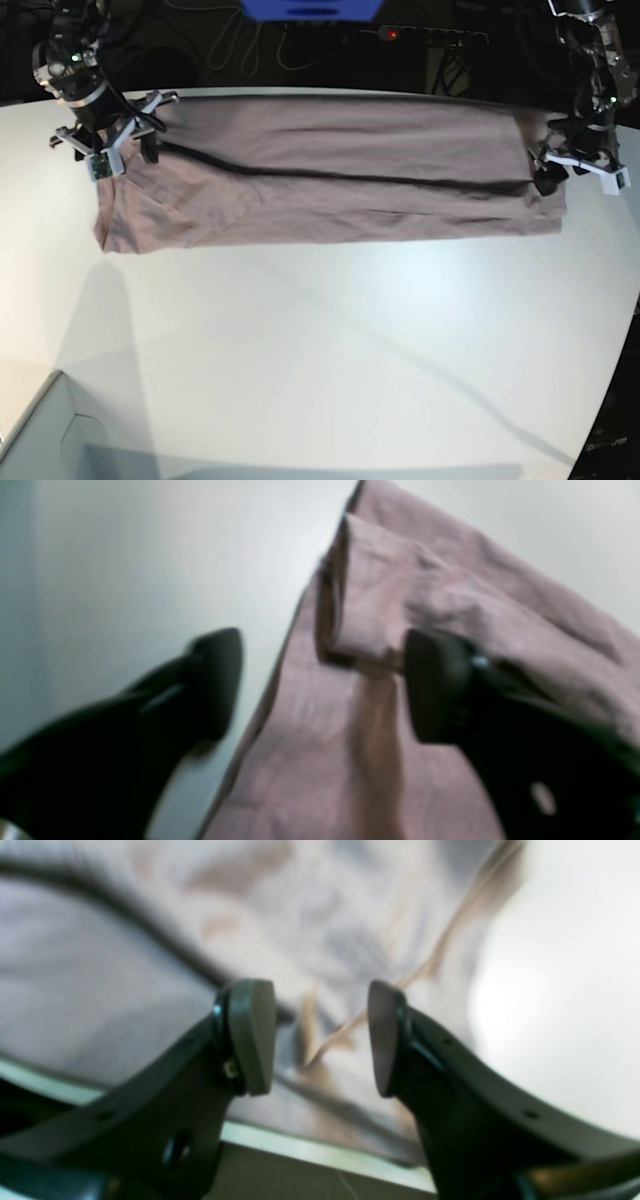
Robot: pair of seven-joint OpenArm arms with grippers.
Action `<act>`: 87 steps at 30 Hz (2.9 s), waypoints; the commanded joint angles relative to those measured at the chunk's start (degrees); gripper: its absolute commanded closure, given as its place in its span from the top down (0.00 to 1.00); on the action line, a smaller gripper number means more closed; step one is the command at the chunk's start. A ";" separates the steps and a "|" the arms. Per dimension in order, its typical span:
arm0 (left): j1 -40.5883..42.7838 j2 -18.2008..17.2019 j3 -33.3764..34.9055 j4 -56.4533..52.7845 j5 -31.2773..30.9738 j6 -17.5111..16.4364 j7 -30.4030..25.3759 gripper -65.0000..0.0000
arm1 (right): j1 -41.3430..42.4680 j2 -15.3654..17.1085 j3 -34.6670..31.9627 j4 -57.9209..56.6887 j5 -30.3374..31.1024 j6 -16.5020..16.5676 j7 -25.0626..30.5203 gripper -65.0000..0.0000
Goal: Layout the t-shirt on the table in an organized manner, then fold the t-shirt properly
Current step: 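Pull the shirt ends apart with both grippers to straighten the strip, then lift the shirt end with the left gripper and fold it toward the right gripper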
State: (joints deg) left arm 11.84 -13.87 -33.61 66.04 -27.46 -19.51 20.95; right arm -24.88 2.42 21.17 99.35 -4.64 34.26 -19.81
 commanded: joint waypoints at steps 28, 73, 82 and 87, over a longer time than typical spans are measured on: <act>-3.09 3.98 0.42 0.73 -0.27 -0.05 0.11 0.00 | 7.26 1.85 -3.28 -15.09 0.64 0.16 1.48 0.47; -9.86 22.87 45.17 4.60 20.12 7.68 -8.60 0.00 | 10.42 2.90 -3.01 -10.34 0.82 0.16 1.31 0.47; -11.88 22.87 50.18 4.16 20.12 9.27 -8.69 0.00 | 10.42 2.90 -3.01 -10.34 0.82 0.16 1.31 0.47; -13.64 22.87 53.34 1.43 20.12 9.18 -7.98 0.00 | 10.51 2.90 -2.93 -9.28 0.91 0.16 1.31 0.47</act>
State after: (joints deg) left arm -0.93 8.23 19.46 66.46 -6.83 -9.85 14.52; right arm -14.94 4.75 17.98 88.75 -4.47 34.28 -20.01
